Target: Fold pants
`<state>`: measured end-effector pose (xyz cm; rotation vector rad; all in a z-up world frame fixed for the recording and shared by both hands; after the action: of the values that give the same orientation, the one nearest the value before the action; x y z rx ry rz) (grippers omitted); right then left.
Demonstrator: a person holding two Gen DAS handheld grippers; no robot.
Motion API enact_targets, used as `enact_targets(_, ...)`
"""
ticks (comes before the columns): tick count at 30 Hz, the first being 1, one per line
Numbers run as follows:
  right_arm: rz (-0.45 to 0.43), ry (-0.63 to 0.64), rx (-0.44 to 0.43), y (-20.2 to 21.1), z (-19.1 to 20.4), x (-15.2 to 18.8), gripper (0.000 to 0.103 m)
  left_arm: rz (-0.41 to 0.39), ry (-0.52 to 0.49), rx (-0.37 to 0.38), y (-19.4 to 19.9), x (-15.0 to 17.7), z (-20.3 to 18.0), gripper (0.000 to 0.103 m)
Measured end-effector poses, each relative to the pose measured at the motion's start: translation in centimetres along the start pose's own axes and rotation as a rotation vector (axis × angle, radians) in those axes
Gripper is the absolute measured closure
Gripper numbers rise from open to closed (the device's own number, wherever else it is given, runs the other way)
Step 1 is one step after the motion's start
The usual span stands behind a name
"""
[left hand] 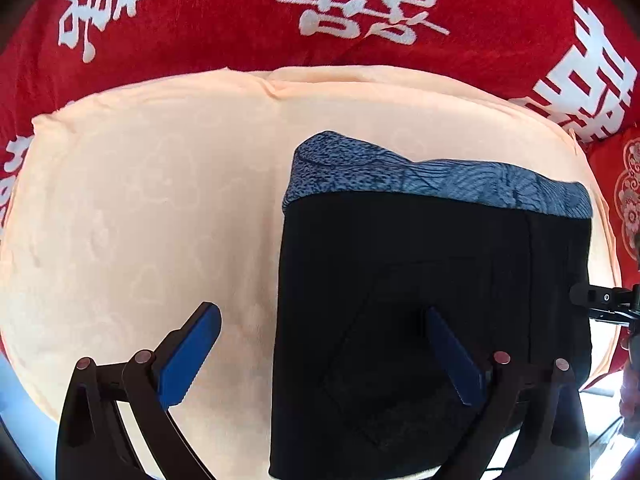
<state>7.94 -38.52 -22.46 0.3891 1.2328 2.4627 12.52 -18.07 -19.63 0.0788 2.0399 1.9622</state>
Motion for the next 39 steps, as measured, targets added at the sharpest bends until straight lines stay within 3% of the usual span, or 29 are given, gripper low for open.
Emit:
enact_targets(3, -0.053, 0.068, 0.130, 1.3, 1.2, 1.0, 0.018, -0.010, -0.016, -0.015, 1.5, 0.7, -0.3, 0.001)
enact_targets(6, -0.122, 0.102, 0.230, 2.9, 2.3, 2.1, 0.009, 0.007, -0.034, -0.053, 2.8, 1.5, -0.5, 0.001)
enact_targets(8, -0.146, 0.089, 0.237, 4.1, 2.9, 3.1, 0.000, 0.014, -0.046, -0.070, 3.9, 2.2, -0.5, 0.001)
enact_targets(14, -0.151, 0.124, 0.290, 6.3, 6.3, 6.4, 0.000, 0.011, -0.076, -0.123, 7.6, 3.9, -0.6, 0.001)
enact_targets(30, -0.152, 0.129, 0.315, 9.9, 14.2, 14.5, 0.000, -0.021, -0.079, -0.100, 16.4, 8.0, -0.2, 0.001)
enact_targets(39, -0.177, 0.264, 0.339, 11.3, 18.5, 15.1, 0.000, -0.204, -0.055, 0.032, 21.8, 8.0, 0.8, 0.001)
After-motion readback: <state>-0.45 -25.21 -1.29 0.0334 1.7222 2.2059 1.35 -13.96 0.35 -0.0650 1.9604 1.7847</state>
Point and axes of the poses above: each gripper's, at about its wrist camera, not at the fingertips, and y roughly against the way its jaws point, z to its left, x to its underside, the point moved 5 cm from there along -y, roughly the way its jaws point, and after that the axes turned 6 degrees about -x, right-handed, at the moved point
